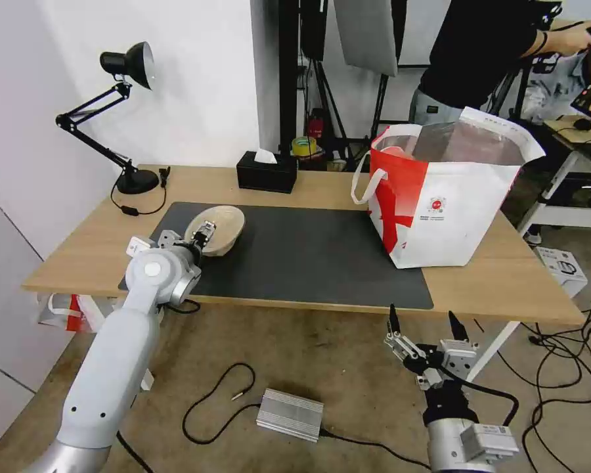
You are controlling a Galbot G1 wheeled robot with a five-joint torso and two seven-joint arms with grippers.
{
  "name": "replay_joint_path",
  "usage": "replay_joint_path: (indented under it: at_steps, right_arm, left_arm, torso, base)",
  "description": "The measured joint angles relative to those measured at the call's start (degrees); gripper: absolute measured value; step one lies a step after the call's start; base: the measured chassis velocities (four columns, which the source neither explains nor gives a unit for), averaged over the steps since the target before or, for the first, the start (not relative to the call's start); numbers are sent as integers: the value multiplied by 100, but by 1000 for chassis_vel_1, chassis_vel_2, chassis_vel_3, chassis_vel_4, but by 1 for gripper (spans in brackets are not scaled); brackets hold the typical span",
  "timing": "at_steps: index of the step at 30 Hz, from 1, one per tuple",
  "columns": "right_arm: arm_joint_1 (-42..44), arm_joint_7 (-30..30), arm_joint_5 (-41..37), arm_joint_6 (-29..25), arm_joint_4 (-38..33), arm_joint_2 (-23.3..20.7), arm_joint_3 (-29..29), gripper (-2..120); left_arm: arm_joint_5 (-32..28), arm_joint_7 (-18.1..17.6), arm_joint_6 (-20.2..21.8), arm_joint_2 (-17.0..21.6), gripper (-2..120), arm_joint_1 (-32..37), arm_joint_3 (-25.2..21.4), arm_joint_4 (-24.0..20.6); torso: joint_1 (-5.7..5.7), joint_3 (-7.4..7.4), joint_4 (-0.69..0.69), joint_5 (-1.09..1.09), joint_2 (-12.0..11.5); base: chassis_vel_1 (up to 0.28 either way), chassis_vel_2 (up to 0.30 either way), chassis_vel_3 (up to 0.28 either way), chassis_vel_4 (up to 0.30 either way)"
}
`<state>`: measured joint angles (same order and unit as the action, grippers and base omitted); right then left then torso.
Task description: Pick up the trash from the table and place it into the takeout bag.
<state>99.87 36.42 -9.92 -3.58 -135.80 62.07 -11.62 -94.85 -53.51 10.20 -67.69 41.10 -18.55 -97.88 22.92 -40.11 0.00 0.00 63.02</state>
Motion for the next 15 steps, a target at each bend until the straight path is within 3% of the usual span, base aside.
replay_joint_path:
  at_steps: [7,15]
  right_arm:
    - [0,0,0,0,0,0,0,100]
    - [0,0,0,0,0,0,0,100]
  left_arm:
    - [20,72,1,-6,99,-12,14,55]
    - [38,100,-1,-18,68,-23,28,44]
  torso:
    - [0,0,0,0,0]
    - [0,0,0,0,0]
  base:
    - [0,0,0,0]
    - [0,0,0,0]
